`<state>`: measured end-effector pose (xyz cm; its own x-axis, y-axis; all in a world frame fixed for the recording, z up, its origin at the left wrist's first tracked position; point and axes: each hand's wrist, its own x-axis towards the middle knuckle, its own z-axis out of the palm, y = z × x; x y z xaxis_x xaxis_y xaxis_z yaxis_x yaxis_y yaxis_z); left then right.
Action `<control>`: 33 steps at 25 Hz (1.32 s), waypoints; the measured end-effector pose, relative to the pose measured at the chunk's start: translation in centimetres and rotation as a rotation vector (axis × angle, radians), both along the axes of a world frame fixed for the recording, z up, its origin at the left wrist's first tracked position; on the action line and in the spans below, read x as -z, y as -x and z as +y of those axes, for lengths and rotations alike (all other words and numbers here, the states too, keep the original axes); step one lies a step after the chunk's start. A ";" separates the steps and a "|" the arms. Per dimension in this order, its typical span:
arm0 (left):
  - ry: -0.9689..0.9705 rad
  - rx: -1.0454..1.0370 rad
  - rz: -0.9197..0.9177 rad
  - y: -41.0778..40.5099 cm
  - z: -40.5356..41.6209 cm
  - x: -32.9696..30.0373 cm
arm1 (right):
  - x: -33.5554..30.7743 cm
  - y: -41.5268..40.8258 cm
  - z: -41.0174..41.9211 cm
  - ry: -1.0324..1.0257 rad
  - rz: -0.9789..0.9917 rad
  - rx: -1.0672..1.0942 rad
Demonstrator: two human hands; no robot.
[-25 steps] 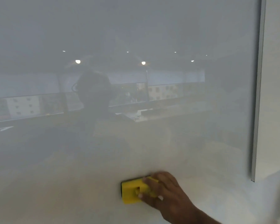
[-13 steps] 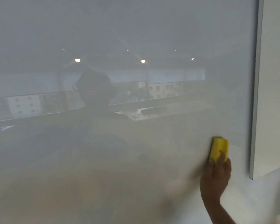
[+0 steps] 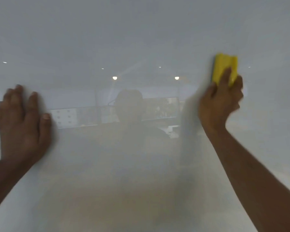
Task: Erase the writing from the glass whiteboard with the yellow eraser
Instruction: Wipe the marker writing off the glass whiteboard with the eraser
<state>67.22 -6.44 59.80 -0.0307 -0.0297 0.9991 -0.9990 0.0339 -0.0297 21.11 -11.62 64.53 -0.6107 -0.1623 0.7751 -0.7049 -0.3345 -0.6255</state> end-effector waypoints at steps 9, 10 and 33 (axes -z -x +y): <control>-0.009 -0.037 -0.075 -2.4 2.0 1.9 | 2.0 -18.2 2.9 0.296 1.264 -0.148; -0.032 -0.048 -0.061 -2.9 2.3 2.1 | 5.5 -18.8 3.0 0.298 1.433 -0.204; -0.019 0.033 0.119 -13.3 5.2 5.7 | 7.0 -34.5 6.4 0.339 1.666 -0.498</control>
